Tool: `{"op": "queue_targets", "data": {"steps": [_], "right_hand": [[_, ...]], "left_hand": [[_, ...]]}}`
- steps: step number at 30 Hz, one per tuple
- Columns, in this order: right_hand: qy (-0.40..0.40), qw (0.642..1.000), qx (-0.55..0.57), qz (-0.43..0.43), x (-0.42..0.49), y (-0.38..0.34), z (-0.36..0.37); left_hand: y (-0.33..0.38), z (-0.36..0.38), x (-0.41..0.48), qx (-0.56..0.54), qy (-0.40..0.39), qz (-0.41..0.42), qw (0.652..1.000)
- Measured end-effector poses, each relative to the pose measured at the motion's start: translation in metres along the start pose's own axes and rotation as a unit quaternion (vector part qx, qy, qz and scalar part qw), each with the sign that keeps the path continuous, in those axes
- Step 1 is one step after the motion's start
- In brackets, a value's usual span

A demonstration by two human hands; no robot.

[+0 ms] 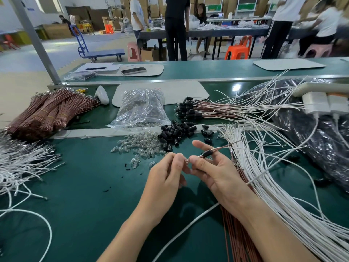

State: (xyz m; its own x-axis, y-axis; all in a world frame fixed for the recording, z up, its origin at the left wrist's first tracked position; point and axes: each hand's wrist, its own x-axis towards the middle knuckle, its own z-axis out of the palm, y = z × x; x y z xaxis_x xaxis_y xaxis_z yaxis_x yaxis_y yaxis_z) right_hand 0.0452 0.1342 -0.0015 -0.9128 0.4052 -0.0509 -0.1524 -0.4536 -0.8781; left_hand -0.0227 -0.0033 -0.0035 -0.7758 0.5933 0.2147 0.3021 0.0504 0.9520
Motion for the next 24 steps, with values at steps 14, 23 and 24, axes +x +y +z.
{"op": "queue_targets", "data": {"steps": [14,23,24], "right_hand": [[-0.006,0.999,0.034,-0.005,-0.0003,-0.0011,-0.0027],[-0.002,0.999,0.037,0.000,-0.0005,-0.0007,-0.0007],[-0.001,0.999,0.035,0.000,-0.0008,-0.0007,0.0001]], "left_hand": [[-0.0019,0.0016,0.0008,-0.043,-0.014,0.005,0.999],[-0.0005,0.0003,0.0017,-0.071,-0.018,-0.007,0.997],[0.0000,0.0003,0.0018,-0.073,-0.016,-0.009,0.997]]}}
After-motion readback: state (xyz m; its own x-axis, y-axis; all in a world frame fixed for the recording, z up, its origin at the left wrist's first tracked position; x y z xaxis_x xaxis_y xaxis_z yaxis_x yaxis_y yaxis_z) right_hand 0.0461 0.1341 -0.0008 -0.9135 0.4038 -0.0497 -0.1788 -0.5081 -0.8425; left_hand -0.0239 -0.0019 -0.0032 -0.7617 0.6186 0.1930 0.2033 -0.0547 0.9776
